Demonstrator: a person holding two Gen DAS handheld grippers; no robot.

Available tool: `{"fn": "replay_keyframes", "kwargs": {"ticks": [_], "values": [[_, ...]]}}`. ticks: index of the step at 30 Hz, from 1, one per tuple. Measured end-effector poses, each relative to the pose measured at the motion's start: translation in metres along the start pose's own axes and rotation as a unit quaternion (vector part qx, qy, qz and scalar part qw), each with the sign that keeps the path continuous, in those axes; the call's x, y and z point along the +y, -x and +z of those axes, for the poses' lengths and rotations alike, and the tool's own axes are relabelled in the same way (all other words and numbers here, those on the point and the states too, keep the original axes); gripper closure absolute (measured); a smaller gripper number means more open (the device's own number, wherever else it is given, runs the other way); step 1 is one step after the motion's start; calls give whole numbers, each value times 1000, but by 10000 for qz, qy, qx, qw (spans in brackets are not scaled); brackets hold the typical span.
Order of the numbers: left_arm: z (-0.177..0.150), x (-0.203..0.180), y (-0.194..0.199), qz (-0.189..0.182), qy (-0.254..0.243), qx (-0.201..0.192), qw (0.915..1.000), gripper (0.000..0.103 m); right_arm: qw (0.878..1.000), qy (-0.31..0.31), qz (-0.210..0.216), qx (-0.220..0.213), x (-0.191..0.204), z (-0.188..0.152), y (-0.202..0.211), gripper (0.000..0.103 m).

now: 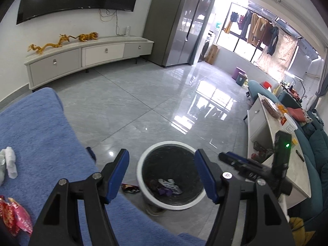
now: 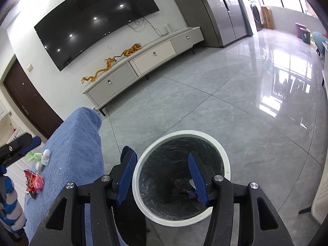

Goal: Collect trash
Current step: 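Move both open tools back to the trash pile on the rug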

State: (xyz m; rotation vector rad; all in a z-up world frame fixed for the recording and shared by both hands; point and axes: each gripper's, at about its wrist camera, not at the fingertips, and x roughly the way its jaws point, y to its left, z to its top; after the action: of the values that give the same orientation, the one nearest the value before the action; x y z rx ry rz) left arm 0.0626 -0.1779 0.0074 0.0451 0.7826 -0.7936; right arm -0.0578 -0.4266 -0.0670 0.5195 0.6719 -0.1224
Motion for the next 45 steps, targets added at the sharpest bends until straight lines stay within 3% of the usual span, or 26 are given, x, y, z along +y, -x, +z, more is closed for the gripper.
{"fn": "replay_keyframes", "kwargs": {"ticks": [7,12,31,40,45], "values": [[-12,41,19,358,102,-252,9990,39,9997,201,90,-88,14,12,-6,52],[-23,72,26,547,319,-216,9978,39,9990,362,278,10,26,17,-23,52],[-41,122,54,979,615,-383,9926,39,9874,950,831,959,97,7,-132,52],[-67,166,124,1559,1167,-678,9785,38,9757,1501,1387,793,168,15,-105,52],[-101,197,169,2148,1356,-655,9650,38,9623,1816,1833,861,220,5,-91,52]]}}
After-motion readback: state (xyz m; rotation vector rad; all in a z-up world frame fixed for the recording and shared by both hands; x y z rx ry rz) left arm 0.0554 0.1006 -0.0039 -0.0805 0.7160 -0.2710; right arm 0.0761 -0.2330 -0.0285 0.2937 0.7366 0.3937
